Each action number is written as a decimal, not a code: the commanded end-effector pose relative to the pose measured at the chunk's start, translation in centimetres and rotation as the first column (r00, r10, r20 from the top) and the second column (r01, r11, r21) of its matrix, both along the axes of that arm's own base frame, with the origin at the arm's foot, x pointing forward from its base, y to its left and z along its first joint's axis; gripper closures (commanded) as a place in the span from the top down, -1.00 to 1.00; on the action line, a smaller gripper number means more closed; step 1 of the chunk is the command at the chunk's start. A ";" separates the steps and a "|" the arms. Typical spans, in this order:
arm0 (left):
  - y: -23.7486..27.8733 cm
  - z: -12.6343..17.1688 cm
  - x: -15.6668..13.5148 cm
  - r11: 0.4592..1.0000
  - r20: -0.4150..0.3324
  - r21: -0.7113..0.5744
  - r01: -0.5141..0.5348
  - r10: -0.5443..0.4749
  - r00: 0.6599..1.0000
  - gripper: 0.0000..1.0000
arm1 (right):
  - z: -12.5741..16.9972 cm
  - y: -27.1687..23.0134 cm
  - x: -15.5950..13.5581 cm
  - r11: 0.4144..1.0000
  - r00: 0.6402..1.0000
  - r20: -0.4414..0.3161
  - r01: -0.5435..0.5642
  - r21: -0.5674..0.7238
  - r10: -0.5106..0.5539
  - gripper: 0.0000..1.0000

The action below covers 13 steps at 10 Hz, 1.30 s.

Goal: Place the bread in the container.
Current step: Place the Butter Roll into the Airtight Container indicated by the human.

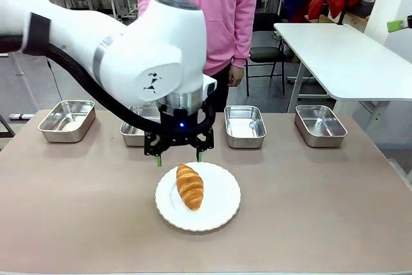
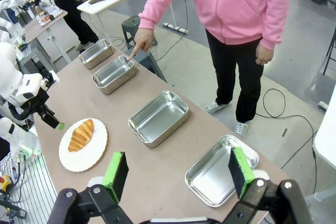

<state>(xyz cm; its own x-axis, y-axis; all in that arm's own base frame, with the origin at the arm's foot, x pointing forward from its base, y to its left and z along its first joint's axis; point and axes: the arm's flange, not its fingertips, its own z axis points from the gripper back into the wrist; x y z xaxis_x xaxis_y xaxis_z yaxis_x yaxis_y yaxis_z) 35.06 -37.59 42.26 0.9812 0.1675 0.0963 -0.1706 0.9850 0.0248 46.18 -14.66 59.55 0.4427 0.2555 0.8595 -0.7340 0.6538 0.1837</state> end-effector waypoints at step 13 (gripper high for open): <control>-0.6 -10.5 1.4 0.995 0.037 -0.096 0.018 -0.015 0.999 1.00 | 0.1 0.2 -0.1 1.000 1.000 0.009 -0.001 0.006 0.001 1.00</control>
<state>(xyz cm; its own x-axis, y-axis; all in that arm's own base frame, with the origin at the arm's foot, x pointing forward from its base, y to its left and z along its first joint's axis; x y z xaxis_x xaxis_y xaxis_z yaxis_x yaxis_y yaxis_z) 36.06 -38.19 32.62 0.9803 0.1771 0.0878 -0.1721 0.9831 -0.0624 46.18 -14.67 59.55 0.4427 0.2555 0.8595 -0.7340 0.6538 0.1838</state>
